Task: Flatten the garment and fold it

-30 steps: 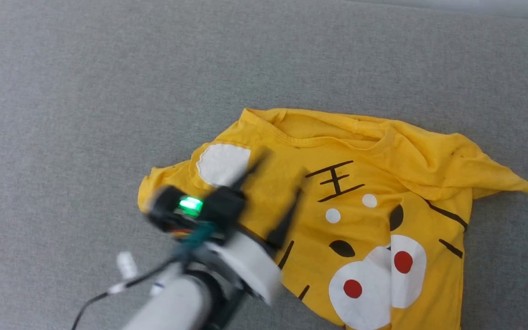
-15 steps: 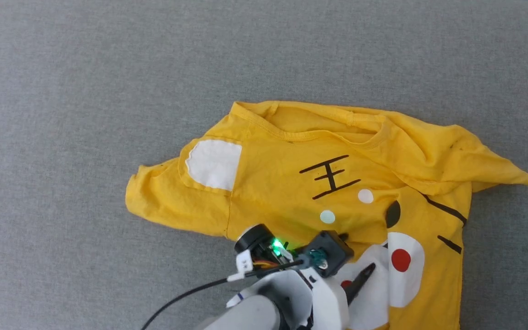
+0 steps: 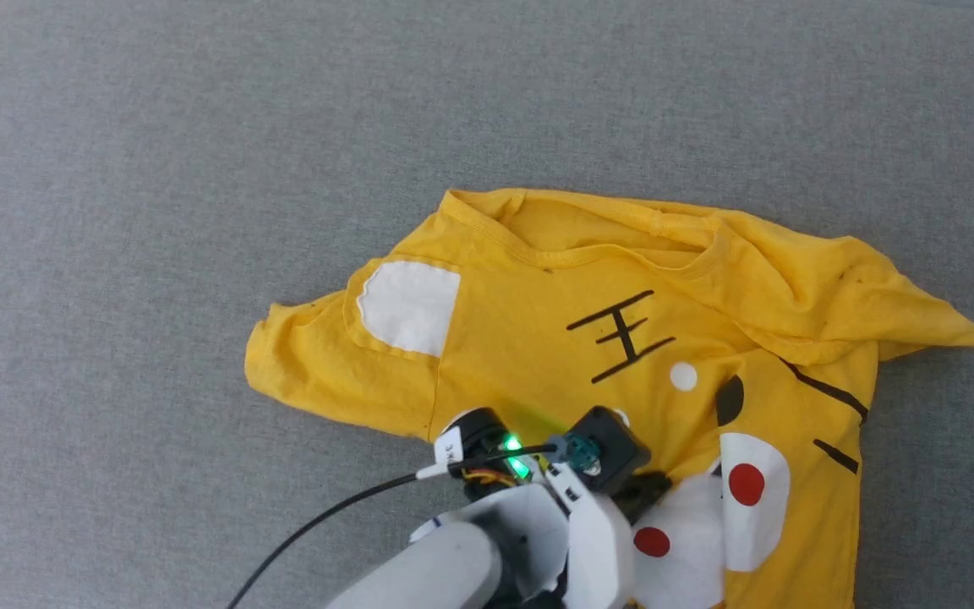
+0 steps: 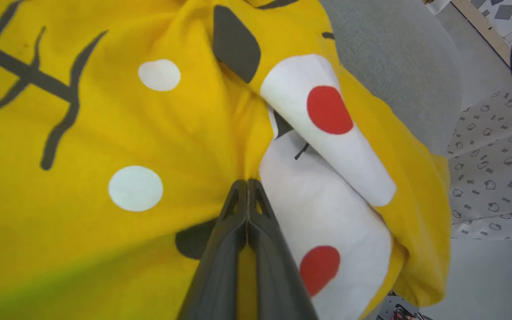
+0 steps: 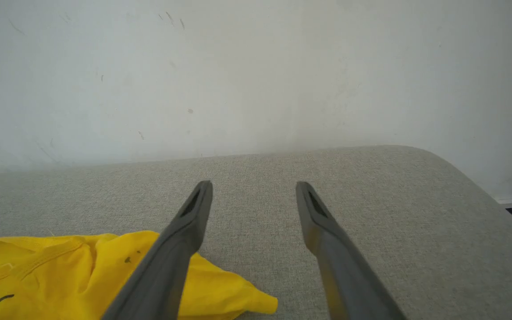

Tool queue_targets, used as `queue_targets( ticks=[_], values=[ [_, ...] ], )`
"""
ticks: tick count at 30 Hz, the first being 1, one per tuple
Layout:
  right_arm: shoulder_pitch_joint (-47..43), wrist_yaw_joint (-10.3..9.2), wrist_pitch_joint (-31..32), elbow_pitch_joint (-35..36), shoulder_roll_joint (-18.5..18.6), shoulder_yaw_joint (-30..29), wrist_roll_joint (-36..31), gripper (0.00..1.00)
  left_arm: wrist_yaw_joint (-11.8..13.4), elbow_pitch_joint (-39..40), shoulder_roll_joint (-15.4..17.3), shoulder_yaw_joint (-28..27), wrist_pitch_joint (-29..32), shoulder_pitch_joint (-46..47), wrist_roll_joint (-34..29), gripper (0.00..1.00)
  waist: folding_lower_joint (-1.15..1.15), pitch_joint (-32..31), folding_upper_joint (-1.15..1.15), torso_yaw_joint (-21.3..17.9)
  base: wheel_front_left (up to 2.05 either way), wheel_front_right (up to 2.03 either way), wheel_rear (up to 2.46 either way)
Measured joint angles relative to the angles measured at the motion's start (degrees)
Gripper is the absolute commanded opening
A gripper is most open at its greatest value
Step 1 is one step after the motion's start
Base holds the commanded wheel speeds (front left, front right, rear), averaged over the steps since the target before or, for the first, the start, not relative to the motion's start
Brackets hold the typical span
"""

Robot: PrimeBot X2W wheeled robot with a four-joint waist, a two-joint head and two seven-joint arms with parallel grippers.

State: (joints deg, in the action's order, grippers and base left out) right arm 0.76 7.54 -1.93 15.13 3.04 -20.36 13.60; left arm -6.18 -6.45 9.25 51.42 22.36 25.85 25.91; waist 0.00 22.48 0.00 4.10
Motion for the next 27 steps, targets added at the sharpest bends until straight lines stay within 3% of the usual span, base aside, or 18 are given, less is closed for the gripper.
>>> queue_targets(
  ticks=[9, 11, 12, 13, 14, 20, 27],
  values=[
    [-0.2, 0.00, 0.9, -0.1, 0.0, 0.1, 0.0, 1.00, -0.3, 13.0, 11.3, 2.3, 14.5, -9.3, 12.0, 0.00, -0.01, -1.3, 0.00, 0.9, 0.00, 0.00, 0.00],
    [-0.2, 0.00, 1.2, 0.0, 0.0, 0.3, 0.0, 1.00, 0.6, 15.0, 12.6, 1.9, 14.7, -11.3, 13.0, 0.00, -0.01, -1.3, 0.00, 1.2, 0.00, 0.00, 0.00],
    [-0.3, 0.00, 1.4, 0.0, 0.0, 0.4, 0.0, 1.00, 1.4, 15.9, 12.7, 1.1, 13.4, -11.6, 12.7, 0.09, -0.01, -1.3, 0.00, 1.3, 0.00, 0.00, 0.00],
    [-0.3, 0.00, 1.4, 0.0, 0.0, 0.4, 0.0, 1.00, 2.0, 16.7, 12.6, 0.3, 11.8, -11.6, 12.1, 0.87, 0.00, -1.3, 0.00, 1.4, 0.00, 0.00, 0.00],
    [-0.4, 0.00, 1.5, 0.0, 0.0, 0.4, 0.0, 1.00, 2.7, 17.2, 12.2, -0.8, 9.5, -11.6, 11.7, 1.00, 0.00, -1.4, 0.00, 1.6, 0.00, 0.00, 0.00],
    [-0.5, 0.00, 3.3, 0.4, 0.0, 2.9, -1.6, 1.00, 6.9, 19.7, 7.4, -9.9, -8.1, -11.6, 9.7, 1.00, 0.00, -2.0, 0.00, 2.2, 0.00, 0.00, 0.00],
    [1.3, 0.00, 8.9, 0.8, 4.1, 11.6, -3.0, 1.00, 17.9, 18.7, 7.3, -23.1, -29.8, -11.8, -0.5, 1.00, 0.00, -2.5, 0.00, 2.0, 0.00, 0.00, 0.00]
  ],
)
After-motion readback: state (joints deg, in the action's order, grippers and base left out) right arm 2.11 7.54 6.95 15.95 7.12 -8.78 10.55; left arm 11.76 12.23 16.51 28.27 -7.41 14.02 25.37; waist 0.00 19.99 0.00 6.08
